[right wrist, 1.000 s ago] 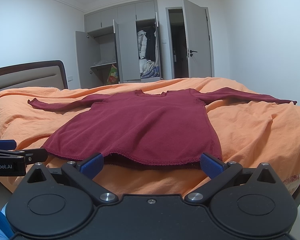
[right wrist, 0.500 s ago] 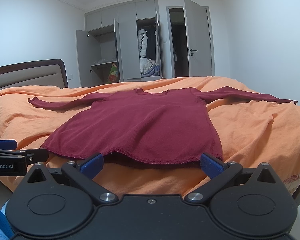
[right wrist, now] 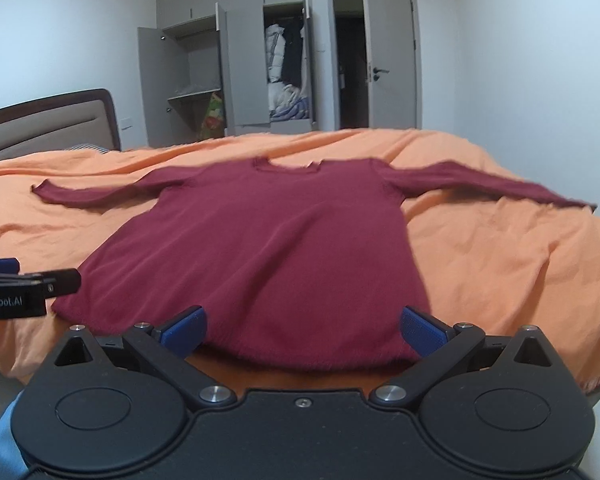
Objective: Fold small clothes
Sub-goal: 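Move the right tool to a sleeve cuff and close on it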
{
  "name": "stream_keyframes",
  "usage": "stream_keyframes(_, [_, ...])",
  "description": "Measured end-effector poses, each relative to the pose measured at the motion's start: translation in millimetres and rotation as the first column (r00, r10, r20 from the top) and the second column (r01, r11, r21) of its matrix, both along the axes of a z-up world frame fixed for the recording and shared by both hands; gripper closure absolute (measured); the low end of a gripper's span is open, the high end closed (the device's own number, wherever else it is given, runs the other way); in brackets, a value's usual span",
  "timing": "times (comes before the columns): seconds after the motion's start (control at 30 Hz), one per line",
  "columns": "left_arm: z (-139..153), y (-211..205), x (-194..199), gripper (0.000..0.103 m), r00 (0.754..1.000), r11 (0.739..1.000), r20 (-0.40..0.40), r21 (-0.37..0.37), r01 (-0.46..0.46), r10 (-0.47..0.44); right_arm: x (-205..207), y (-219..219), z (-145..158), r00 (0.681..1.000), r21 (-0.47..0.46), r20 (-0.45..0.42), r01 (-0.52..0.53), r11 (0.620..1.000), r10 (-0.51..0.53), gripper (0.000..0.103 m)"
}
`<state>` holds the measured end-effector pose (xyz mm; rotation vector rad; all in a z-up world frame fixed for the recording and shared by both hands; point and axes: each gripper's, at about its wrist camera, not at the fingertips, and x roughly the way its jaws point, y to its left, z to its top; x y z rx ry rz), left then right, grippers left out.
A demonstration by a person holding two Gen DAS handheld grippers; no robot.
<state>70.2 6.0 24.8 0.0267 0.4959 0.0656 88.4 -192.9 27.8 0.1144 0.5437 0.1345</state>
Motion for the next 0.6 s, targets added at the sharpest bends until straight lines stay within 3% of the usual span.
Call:
stream_keyframes(0.33, [22.7,-15.5,69.9,0.000,1.000,0.999,0.000,0.045,-0.005,0.005,50.6,-24.7,8.9,0.997,-0.012,-0.017,0.075,0.997,-0.075,0.000])
stream_keyframes(0.6, [37.8,-38.7,131.5,0.000,0.999,1.000,-0.042,0.030,0.001,0.000,101.4,-55.7,14.1,0.992,-0.005,-0.067,0.111,0.994,-0.111,0.000])
